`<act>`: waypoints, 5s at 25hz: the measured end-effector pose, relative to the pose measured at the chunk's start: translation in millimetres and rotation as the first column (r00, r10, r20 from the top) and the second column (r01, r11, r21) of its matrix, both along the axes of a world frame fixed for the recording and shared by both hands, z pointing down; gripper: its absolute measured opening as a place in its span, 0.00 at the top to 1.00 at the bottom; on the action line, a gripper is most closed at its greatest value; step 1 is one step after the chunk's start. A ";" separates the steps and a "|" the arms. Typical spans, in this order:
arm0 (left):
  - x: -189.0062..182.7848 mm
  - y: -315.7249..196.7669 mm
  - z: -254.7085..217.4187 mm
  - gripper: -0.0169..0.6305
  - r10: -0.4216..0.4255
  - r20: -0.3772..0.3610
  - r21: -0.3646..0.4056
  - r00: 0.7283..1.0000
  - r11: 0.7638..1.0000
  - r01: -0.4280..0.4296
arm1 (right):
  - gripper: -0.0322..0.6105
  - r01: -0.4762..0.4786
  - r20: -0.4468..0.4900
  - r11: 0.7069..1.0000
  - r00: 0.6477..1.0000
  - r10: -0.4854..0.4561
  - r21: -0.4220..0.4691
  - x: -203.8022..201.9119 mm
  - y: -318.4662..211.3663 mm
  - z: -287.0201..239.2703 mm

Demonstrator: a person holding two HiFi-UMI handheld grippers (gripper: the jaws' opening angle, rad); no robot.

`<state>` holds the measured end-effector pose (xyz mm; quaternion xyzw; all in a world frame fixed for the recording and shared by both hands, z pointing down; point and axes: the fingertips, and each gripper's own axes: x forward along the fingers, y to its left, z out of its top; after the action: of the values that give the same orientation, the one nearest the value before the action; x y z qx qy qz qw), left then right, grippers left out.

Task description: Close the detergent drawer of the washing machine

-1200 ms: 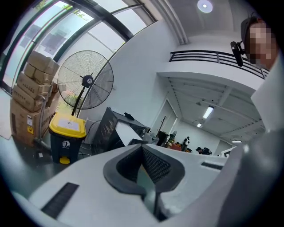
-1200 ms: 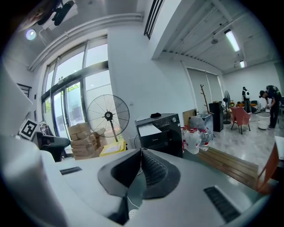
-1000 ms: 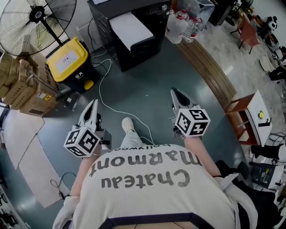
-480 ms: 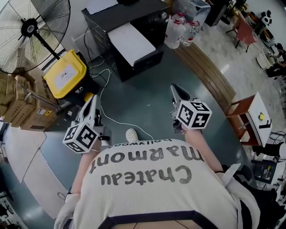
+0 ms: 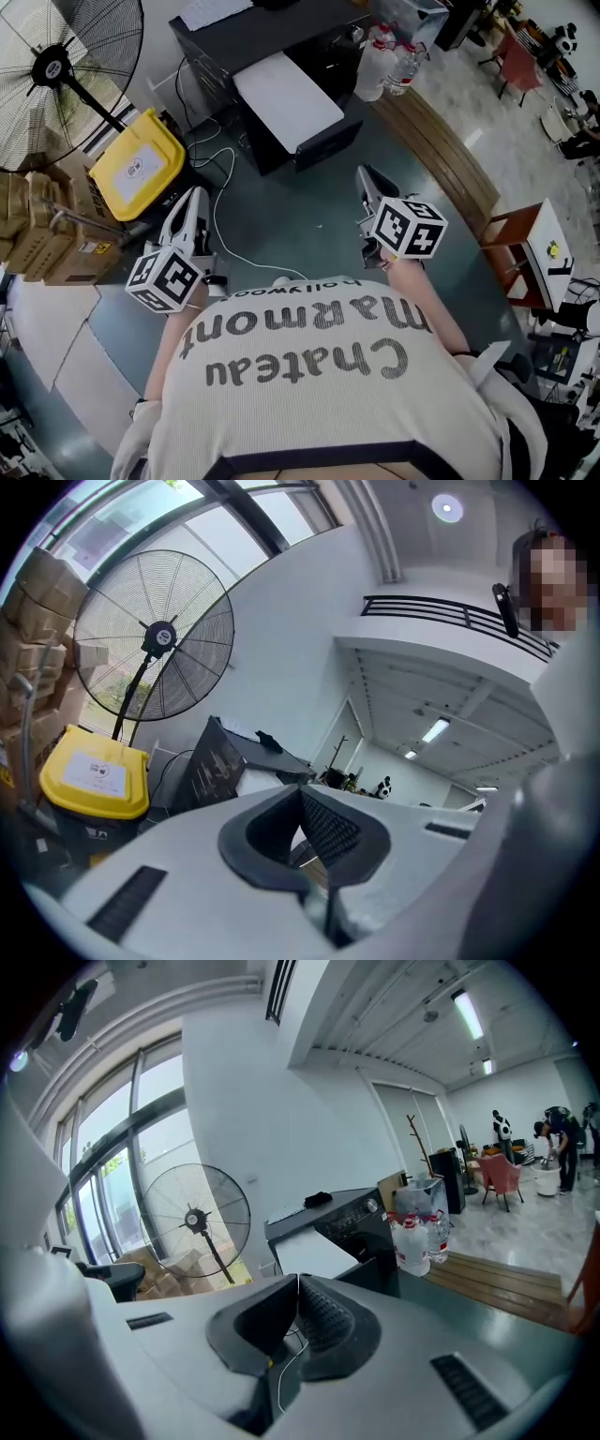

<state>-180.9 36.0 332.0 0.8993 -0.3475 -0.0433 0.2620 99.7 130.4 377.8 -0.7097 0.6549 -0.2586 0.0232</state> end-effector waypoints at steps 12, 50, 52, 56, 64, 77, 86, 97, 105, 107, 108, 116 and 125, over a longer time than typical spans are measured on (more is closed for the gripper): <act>24.1 -54.3 69.1 0.96 0.006 0.097 -0.136 0.995 0.991 0.008 | 0.90 0.020 0.319 0.992 0.947 0.021 -0.125 14.8 -50.4 124.3; -37.8 -105.8 56.5 0.96 -0.423 0.207 -0.160 0.882 0.875 0.457 | 0.77 0.418 0.734 0.899 0.650 -0.197 -0.129 25.6 -157.4 236.1; -37.2 -105.9 55.9 0.96 -0.421 0.204 -0.158 0.884 0.877 0.454 | 0.77 0.415 0.736 0.901 0.648 -0.195 -0.127 25.6 -157.1 233.5; -39.0 -105.9 56.2 0.96 -0.428 0.192 -0.158 0.883 0.875 0.458 | 0.78 0.414 0.735 0.903 0.647 -0.204 -0.114 27.5 -159.6 226.8; -41.4 -105.6 50.0 0.96 -0.445 0.179 -0.143 0.878 0.871 0.470 | 0.79 0.413 0.738 0.906 0.639 -0.216 -0.092 28.5 -169.6 216.0; -58.5 -93.4 48.6 0.96 -0.522 0.174 -0.140 0.835 0.826 0.546 | 0.79 0.397 0.743 0.915 0.634 -0.215 -0.074 32.5 -201.5 209.5; -59.2 -95.5 49.7 0.96 -0.575 0.160 -0.131 0.803 0.794 0.594 | 0.80 0.425 0.760 0.903 0.608 -0.229 -0.067 32.6 -228.5 208.3; -52.0 -99.3 55.9 0.96 -0.624 0.170 -0.133 0.762 0.752 0.646 | 0.80 0.499 0.772 0.863 0.578 -0.264 -0.078 25.2 -249.4 213.2; -40.0 -130.1 60.8 0.96 -0.578 0.172 -0.131 0.798 0.790 0.600 | 0.80 0.467 0.788 0.881 0.569 -0.234 -0.076 25.0 -259.1 215.5; -38.3 -140.9 59.7 0.96 -0.560 0.166 -0.125 0.811 0.804 0.581 | 0.81 0.457 0.791 0.886 0.568 -0.227 -0.073 25.5 -259.3 214.1; -38.4 -148.2 58.8 0.96 -0.550 0.164 -0.123 0.819 0.812 0.570 | 0.81 0.456 0.790 0.887 0.570 -0.227 -0.074 24.7 -260.6 213.1; -46.4 -219.7 51.0 0.96 -0.503 0.143 -0.118 0.852 0.846 0.520 | 0.81 0.415 0.789 0.900 0.595 -0.157 -0.134 21.2 -287.6 209.7; -43.0 -252.4 65.7 0.96 -0.467 0.136 -0.156 0.874 0.861 0.484 | 0.81 0.390 0.784 0.897 0.615 -0.087 -0.206 23.5 -289.9 215.3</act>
<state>-223.9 -216.4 397.7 0.7585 -0.5729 -0.0320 0.3090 123.2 -159.4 593.1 -0.4319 0.6160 -0.6458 0.1298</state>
